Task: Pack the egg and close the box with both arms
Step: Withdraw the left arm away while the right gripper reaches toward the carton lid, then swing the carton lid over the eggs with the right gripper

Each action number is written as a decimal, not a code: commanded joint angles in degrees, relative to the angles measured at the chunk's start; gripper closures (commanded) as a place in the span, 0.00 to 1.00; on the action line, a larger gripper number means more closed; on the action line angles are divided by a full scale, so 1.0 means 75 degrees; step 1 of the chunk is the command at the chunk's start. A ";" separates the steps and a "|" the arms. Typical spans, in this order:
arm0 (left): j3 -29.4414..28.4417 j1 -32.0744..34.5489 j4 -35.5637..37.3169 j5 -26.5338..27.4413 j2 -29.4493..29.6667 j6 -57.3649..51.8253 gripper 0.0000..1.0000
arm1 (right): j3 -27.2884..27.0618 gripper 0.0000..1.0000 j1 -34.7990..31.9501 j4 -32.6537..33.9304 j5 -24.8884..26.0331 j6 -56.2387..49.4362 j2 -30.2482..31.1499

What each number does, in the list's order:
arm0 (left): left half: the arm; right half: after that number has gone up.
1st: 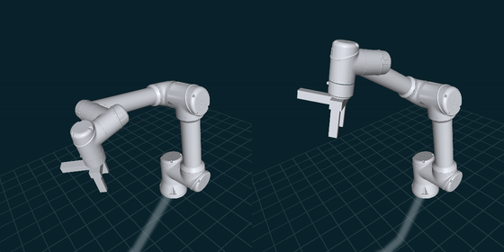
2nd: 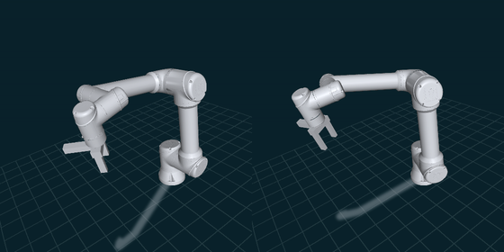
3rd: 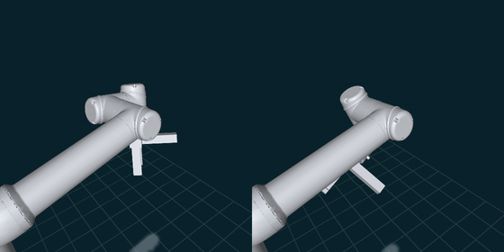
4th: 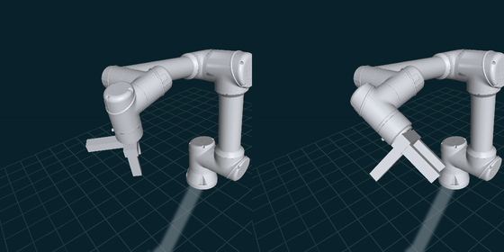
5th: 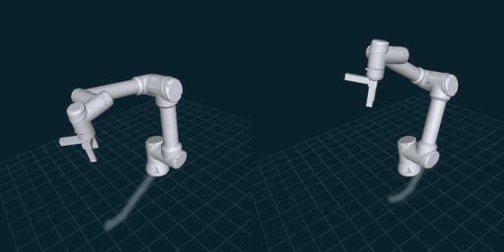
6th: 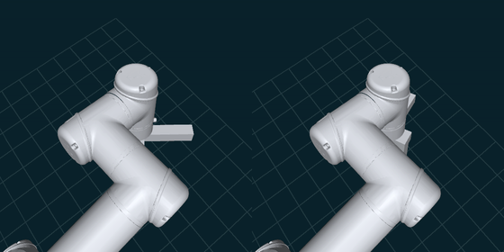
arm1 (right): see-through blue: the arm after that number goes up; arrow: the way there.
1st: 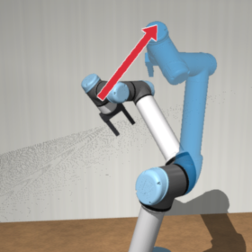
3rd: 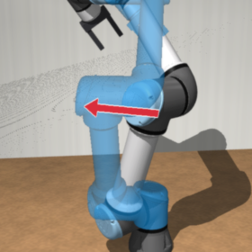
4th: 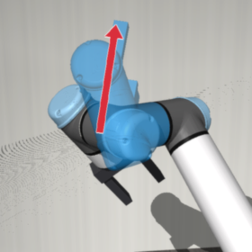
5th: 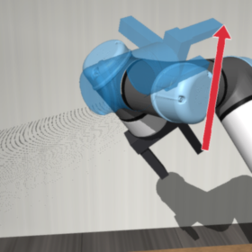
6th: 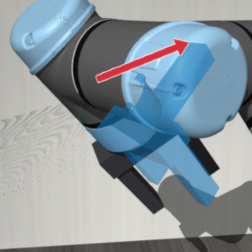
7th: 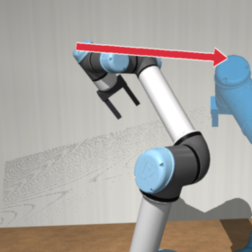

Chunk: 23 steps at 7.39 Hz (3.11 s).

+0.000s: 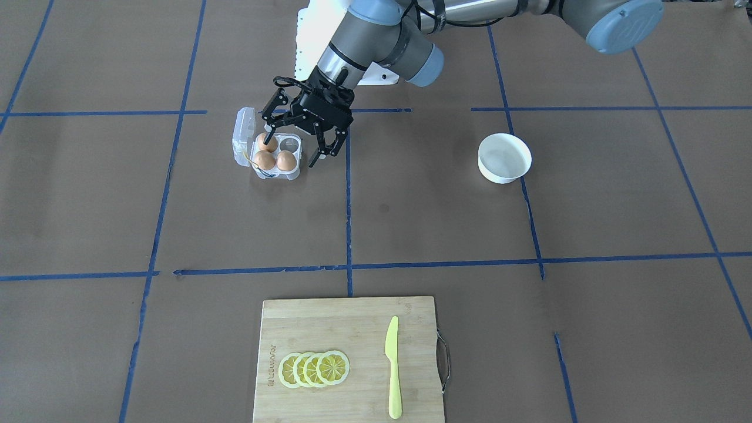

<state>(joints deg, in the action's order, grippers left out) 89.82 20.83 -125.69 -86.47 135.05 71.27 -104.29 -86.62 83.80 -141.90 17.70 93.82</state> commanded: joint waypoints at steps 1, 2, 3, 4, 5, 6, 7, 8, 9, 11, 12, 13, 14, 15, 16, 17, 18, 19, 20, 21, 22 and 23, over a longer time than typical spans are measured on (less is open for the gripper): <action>0.0863 0.0595 0.1857 -0.0633 -0.0088 -0.0708 0.00 | -0.0810 0.00 0.1031 -0.0574 0.0157 0.2022 0.0018; 0.1250 0.0922 0.2735 -0.1179 -0.0158 -0.1212 0.00 | -0.0825 0.00 0.1792 -0.2042 0.0471 0.3554 0.0100; 0.1672 0.1297 0.3532 -0.1498 -0.0345 -0.1635 0.00 | -0.0826 0.00 0.2600 -0.3298 0.0892 0.5275 0.0112; 0.2047 0.1591 0.4132 -0.1548 -0.0544 -0.2161 0.00 | -0.0849 0.02 0.3188 -0.3902 0.1140 0.6150 0.0112; 0.2492 0.1988 0.4533 -0.1571 -0.0824 -0.2596 0.00 | -0.0965 0.12 0.3739 -0.4094 0.1421 0.6670 0.0112; 0.2705 0.2793 0.4919 -0.2071 -0.0896 -0.2948 0.00 | -0.1082 0.36 0.4197 -0.4130 0.1551 0.7058 0.0112; 0.2800 0.3311 0.5190 -0.2377 -0.0886 -0.3393 0.00 | -0.1095 0.72 0.4527 -0.4293 0.1541 0.7096 0.0147; 0.2894 0.3525 0.5286 -0.2392 -0.0920 -0.3513 0.00 | -0.1141 1.00 0.4948 -0.4701 0.1529 0.7387 0.0345; 0.2999 0.3539 0.5298 -0.2392 -0.0932 -0.3549 0.00 | -0.1165 1.00 0.5439 -0.5099 0.1564 0.7506 0.0358; 0.3106 0.3831 0.5310 -0.2392 -0.0921 -0.3549 0.00 | -0.1154 1.00 0.6471 -0.5127 0.2369 0.7530 0.0265; 0.3187 0.3867 0.5310 -0.2404 -0.0921 -0.3549 0.00 | -0.1142 1.00 0.6661 -0.5127 0.2477 0.7658 0.0114; 0.3234 0.3879 0.5310 -0.2404 -0.0921 -0.3549 0.00 | -0.1014 1.00 0.6906 -0.5023 0.2618 0.7880 -0.0468; 0.3223 0.3879 0.5310 -0.2485 -0.0921 -0.3549 0.00 | -0.0827 1.00 0.7269 -0.5021 0.2955 0.8253 -0.0915; 0.3269 0.3948 0.5298 -0.2787 -0.0932 -0.3549 0.00 | -0.0675 1.00 0.7504 -0.4952 0.3121 0.8303 -0.1348; 0.3328 0.4112 0.5298 -0.2837 -0.0944 -0.3549 0.00 | -0.0650 1.00 0.7611 -0.4464 0.3146 0.8315 -0.1979; 0.3328 0.4148 0.5298 -0.2837 -0.0956 -0.3549 0.00 | -0.0592 1.00 0.7832 -0.3647 0.3251 0.8536 -0.2902; 0.3328 0.4148 0.5287 -0.2837 -0.1002 -0.3549 0.00 | -0.0498 1.00 0.7962 -0.2908 0.3426 0.8666 -0.3816; 0.3340 0.4148 0.5287 -0.2837 -0.1119 -0.3549 0.00 | -0.0439 1.00 0.8080 -0.2448 0.3602 0.8679 -0.4417; 0.3328 0.4148 0.5275 -0.2861 -0.1340 -0.3549 0.00 | -0.0450 1.00 0.8197 -0.2432 0.3777 0.8748 -0.4655; 0.3328 0.4148 0.5240 -0.2907 -0.1725 -0.3723 0.00 | -0.0451 0.01 0.8291 -0.2420 0.4069 0.9283 -0.4889; 0.3294 0.4288 0.5286 -0.3337 -0.1938 -0.4305 0.00 | -0.0462 0.00 0.8373 -0.2408 0.4501 0.9659 -0.5089; 0.3293 0.4672 0.5287 -0.3782 -0.2485 -0.5077 0.00 | -0.0451 0.00 0.8397 -0.2362 0.4552 0.9675 -0.5242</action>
<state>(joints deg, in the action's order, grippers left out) 114.61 53.36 -86.13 -111.24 120.42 39.09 -107.71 -24.11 65.71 -109.42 88.77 56.22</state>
